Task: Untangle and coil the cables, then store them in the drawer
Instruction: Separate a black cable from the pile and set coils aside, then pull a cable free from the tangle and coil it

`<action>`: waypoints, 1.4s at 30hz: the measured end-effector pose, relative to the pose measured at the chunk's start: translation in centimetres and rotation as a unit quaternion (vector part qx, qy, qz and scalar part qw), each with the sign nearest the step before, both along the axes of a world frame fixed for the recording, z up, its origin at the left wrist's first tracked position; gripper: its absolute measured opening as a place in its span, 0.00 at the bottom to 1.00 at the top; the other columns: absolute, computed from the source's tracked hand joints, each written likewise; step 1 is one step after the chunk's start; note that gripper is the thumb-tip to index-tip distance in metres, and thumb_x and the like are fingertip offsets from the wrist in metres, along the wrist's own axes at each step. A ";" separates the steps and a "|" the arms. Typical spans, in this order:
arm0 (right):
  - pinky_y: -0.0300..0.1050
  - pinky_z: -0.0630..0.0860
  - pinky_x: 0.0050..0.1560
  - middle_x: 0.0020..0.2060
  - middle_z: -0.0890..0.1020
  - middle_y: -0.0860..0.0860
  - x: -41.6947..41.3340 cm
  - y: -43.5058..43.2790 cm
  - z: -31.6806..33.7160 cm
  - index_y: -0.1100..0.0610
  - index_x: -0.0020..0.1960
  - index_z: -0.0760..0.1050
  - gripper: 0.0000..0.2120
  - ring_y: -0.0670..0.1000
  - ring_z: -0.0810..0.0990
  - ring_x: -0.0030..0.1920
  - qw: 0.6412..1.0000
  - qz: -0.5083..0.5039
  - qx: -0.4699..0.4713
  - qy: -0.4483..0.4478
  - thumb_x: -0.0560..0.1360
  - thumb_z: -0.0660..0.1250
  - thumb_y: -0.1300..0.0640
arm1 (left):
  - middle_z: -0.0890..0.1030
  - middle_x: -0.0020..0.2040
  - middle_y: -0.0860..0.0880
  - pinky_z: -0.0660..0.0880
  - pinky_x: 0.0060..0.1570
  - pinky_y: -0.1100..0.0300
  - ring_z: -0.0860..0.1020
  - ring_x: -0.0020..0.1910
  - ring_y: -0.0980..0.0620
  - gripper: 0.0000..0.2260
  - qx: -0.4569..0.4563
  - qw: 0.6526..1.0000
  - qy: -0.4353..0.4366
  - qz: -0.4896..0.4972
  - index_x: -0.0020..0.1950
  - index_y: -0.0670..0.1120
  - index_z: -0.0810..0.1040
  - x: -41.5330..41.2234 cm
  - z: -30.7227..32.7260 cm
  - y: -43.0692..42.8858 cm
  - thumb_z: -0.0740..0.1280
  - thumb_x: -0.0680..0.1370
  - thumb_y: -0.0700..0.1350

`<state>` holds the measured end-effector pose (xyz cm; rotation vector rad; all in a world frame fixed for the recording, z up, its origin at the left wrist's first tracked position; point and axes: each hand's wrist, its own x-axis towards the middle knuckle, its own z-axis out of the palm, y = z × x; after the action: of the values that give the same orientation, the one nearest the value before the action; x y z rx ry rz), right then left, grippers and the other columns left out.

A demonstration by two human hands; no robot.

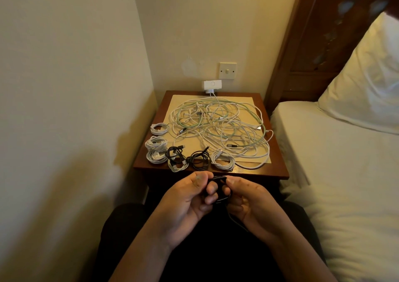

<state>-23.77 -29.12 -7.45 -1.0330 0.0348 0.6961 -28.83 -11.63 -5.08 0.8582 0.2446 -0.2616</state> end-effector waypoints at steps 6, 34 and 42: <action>0.37 0.71 0.33 0.39 0.80 0.53 -0.2 0.1 -0.1 0.62 0.60 0.83 0.13 0.45 0.73 0.32 0.999 -0.022 -0.034 -0.009 0.77 0.69 0.58 | 0.79 0.42 0.43 0.77 0.41 0.58 0.78 0.39 0.49 0.08 -0.048 0.999 -0.009 -0.002 0.52 0.42 0.85 -0.2 -0.7 0.6 0.67 0.80 0.43; 0.43 0.85 0.45 0.43 0.88 0.46 9.4 -0.3 -1.1 0.52 0.52 0.86 0.06 0.47 0.88 0.40 0.892 -0.131 -0.332 -0.275 0.76 0.75 0.59 | 0.84 0.54 0.56 0.80 0.56 0.55 0.83 0.53 0.56 0.10 0.415 0.901 -0.062 0.112 0.54 0.57 0.82 8.7 -2.9 1.8 0.71 0.80 0.41; 0.36 0.77 0.47 0.51 0.86 0.41 13.7 -0.5 -3.8 0.48 0.59 0.85 0.13 0.38 0.81 0.45 0.774 -0.040 -0.522 -0.356 0.76 0.74 0.46 | 0.84 0.48 0.59 0.74 0.47 0.62 0.82 0.48 0.61 0.08 0.472 0.872 -0.074 0.105 0.48 0.55 0.83 11.0 -3.6 2.8 0.69 0.80 0.41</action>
<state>-10.08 -29.64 -11.29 -2.3163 -0.2217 0.0999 -17.87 -8.81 -8.69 1.8033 0.3233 0.1632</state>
